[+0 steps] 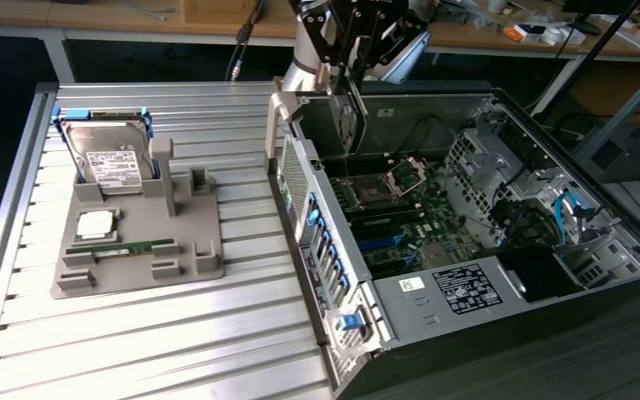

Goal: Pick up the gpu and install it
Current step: 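Pick up the gpu and move the gpu toward the slot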

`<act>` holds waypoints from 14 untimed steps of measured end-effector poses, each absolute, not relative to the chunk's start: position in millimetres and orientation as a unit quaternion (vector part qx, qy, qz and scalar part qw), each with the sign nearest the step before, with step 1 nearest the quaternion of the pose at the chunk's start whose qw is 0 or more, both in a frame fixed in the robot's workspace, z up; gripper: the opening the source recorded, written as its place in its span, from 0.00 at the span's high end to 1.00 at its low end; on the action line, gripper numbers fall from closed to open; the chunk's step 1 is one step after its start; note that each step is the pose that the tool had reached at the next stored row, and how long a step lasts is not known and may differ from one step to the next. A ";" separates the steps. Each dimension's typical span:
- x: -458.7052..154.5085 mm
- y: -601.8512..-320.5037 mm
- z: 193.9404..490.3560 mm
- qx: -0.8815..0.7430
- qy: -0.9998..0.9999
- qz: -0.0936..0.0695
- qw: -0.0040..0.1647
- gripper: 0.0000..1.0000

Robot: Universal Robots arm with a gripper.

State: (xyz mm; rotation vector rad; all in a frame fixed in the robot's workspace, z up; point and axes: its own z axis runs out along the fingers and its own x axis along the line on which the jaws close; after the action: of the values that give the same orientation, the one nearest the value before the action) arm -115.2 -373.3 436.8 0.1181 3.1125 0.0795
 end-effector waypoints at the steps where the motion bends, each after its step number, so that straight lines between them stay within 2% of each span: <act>1: -114.9 -373.3 436.8 0.038 0.999 0.025 0.013 0.73; 14: -109.4 -373.3 436.5 0.038 0.999 0.025 0.013 0.73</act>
State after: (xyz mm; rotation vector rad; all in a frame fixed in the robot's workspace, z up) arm -109.4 -373.3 436.5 0.1181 3.1125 0.0793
